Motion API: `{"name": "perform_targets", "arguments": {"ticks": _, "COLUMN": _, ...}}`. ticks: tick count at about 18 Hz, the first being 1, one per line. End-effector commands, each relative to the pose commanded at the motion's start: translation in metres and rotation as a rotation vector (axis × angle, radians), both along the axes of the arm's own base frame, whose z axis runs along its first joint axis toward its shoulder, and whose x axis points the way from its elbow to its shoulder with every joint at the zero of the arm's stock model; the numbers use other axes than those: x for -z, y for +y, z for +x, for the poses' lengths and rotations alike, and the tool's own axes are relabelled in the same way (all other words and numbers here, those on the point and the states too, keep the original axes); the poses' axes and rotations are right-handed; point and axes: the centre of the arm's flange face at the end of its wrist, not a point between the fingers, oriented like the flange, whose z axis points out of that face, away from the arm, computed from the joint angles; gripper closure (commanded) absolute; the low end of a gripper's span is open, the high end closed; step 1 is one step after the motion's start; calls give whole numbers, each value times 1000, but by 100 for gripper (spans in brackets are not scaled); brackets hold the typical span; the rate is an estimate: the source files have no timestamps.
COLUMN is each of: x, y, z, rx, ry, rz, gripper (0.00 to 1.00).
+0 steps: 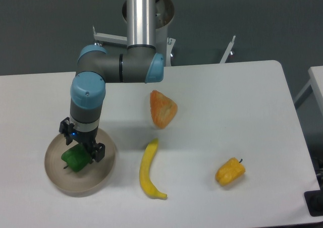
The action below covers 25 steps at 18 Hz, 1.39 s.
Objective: Pick up the green pepper from the plate
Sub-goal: 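Close the gripper on the green pepper, then lift the green pepper off the plate and carry it past the banana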
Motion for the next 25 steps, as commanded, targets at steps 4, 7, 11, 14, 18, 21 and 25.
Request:
{"name": "perform_targets", "arguments": {"ticks": 4, "x": 9, "y": -3, "z": 1, "rx": -4, "ry": -6, "rz": -19, "gripper": 0}}
{"name": "perform_targets", "arguments": {"ticks": 7, "x": 17, "y": -2, "z": 1, "rx": -6, "ry": -9, "rz": -29, "gripper": 0}}
{"name": "perform_targets", "arguments": {"ticks": 11, "x": 22, "y": -1, "z": 1, "rx": -4, "ry": -11, "rz": -37, "gripper": 0}}
{"name": "perform_targets", "arguments": {"ticks": 14, "x": 24, "y": -1, "z": 5, "rx": -13, "ry": -15, "rz": -42, "gripper": 0}}
{"name": "perform_targets", "arguments": {"ticks": 18, "x": 23, "y": 1, "z": 5, "rx": -29, "ry": -19, "rz": -41, "gripper": 0}}
{"name": "perform_targets", "arguments": {"ticks": 21, "x": 22, "y": 2, "z": 4, "rx": -33, "ry": -18, "rz": -41, "gripper": 11}}
{"name": "perform_targets", "arguments": {"ticks": 25, "x": 23, "y": 3, "z": 4, "rx": -29, "ry": -17, "rz": -40, "gripper": 52}}
